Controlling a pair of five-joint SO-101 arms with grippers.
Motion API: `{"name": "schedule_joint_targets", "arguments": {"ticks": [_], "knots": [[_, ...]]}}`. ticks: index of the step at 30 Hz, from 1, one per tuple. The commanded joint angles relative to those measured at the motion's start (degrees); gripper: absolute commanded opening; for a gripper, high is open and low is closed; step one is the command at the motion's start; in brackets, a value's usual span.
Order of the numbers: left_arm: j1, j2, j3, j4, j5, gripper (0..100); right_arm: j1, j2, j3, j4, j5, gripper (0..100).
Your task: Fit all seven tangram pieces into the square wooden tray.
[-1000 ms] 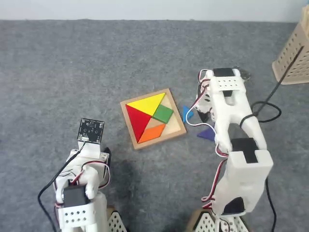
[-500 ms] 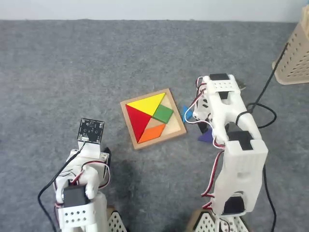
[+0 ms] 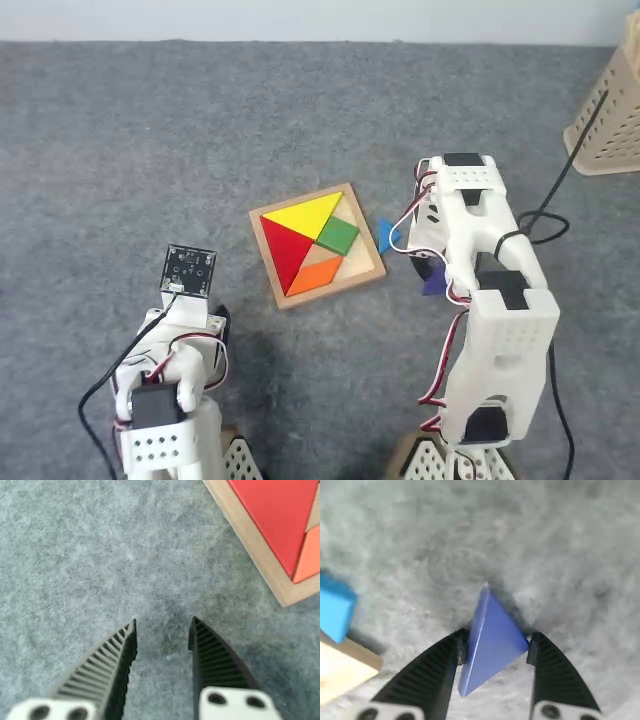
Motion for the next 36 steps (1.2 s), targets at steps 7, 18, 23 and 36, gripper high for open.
{"name": "schedule_joint_targets", "arguments": {"ticks": [7,18,23,36], "knots": [[0.1,-0.4,-0.7,0.3,-0.3,17,1.5,-0.7,-1.3,-3.6,11.3,11.5],[0.1,-0.4,-0.7,0.3,-0.3,17,2.2,-2.0,-1.3,-4.2,11.5,6.6],[0.1,-0.4,-0.7,0.3,-0.3,17,4.0,-8.4,2.8,-6.0,11.5,6.5],[0.1,-0.4,-0.7,0.3,-0.3,17,-0.9,-30.4,22.2,-16.7,11.7,6.8]]}}
